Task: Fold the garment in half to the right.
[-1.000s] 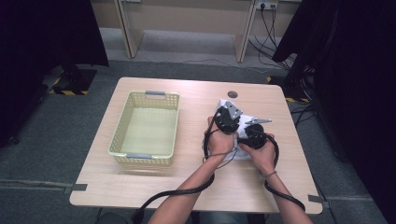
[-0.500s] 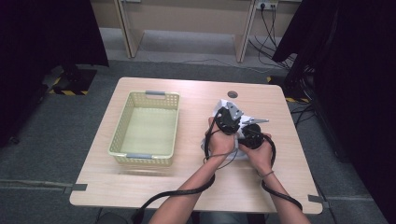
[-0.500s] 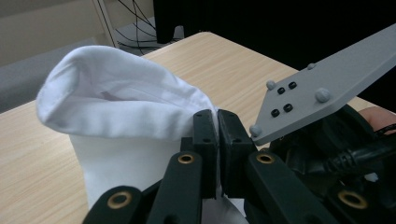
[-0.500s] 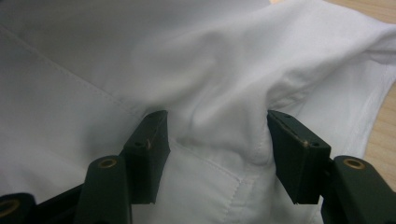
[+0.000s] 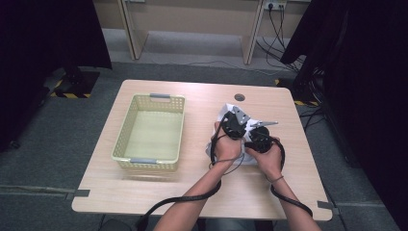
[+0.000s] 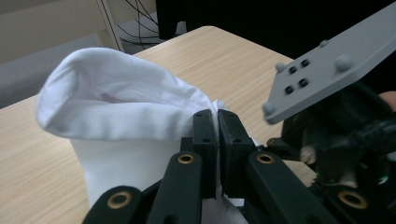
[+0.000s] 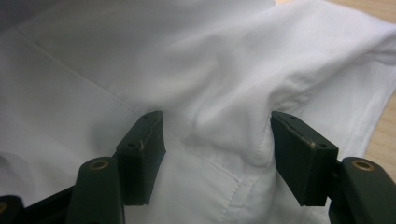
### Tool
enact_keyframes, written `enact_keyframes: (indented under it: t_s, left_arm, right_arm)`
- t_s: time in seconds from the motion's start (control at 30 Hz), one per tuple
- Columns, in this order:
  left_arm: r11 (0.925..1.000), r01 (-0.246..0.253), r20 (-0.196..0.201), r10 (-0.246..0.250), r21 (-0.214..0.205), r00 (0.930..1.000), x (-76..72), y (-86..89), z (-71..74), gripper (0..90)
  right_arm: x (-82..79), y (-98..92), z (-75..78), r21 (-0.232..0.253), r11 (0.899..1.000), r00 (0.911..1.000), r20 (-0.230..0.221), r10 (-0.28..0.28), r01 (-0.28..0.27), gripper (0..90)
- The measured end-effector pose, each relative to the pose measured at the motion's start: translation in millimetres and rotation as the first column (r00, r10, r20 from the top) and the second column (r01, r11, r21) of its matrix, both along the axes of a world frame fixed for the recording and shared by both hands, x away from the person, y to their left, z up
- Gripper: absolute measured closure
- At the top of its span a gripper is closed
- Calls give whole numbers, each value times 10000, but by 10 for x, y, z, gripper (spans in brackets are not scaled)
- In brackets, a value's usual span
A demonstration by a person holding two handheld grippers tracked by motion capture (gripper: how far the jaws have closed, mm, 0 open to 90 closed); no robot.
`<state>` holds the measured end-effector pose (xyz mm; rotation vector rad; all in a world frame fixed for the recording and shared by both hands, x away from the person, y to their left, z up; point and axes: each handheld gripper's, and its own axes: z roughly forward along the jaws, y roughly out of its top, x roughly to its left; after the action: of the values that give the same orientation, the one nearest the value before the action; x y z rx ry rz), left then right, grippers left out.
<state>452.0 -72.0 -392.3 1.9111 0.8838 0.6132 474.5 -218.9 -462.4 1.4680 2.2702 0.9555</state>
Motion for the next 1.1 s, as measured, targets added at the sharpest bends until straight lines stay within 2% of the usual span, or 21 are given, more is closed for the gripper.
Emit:
enact_keyframes:
  t_s: [0.17,0.23,0.27,0.33,0.37,0.43,0.5,0.53,0.67,0.8,0.87,0.97,1.1]
  left_arm:
    - [10000,-41,22,41,-15,10000,2,30,4,863]
    - [9999,-58,16,58,-96,10000,1,31,3,864]
    - [9999,-59,14,59,-104,10000,-1,31,4,864]
    - [9999,-39,16,39,-111,10000,-5,33,8,864]
    - [9999,-38,21,39,-139,10000,-6,31,9,863]
    - [9998,1,-16,-1,-175,10000,-3,20,6,864]
    - [9998,57,-25,-57,-167,10000,-8,8,2,864]
    - [9998,70,-32,-71,-203,10000,-12,-2,-1,864]
    - [9996,118,-23,-118,-238,9999,-21,-45,-6,864]
    - [9996,196,25,-195,-181,9998,-34,-80,21,864]
    - [9996,230,26,-230,-171,9997,-36,-96,27,864]
    - [9995,262,53,-262,-167,9996,-45,-113,33,864]
    - [9995,270,39,-269,-134,9996,-42,-114,34,864]
  right_arm:
    - [-37,-66,148,47,9999,9995,289,-150,149,389]
    - [-50,-121,202,168,9992,9985,401,-360,353,477]
    - [-55,-161,222,156,9982,9977,358,-583,578,571]
    - [-56,-215,222,-260,9927,9931,105,-1172,1174,663]
    - [-52,-254,208,-300,9898,9902,-10,-1396,1395,697]
    - [-34,-322,152,-655,9817,9818,-535,-1822,1786,730]
    - [-24,-359,94,-785,9795,9777,-852,-1922,1857,742]
    - [-31,-375,74,-779,9789,9776,-788,-1952,1891,762]
    - [-25,-364,75,-768,9789,9774,-806,-1954,1894,729]
    - [-27,-282,53,-992,9803,9836,-418,-1756,1708,698]
    - [-28,-249,36,-827,9812,9838,-269,-1772,1745,694]
    - [-20,-194,15,-863,9840,9877,4,-1566,1561,689]
    - [12,-134,0,-551,9884,9900,53,-1412,1413,682]
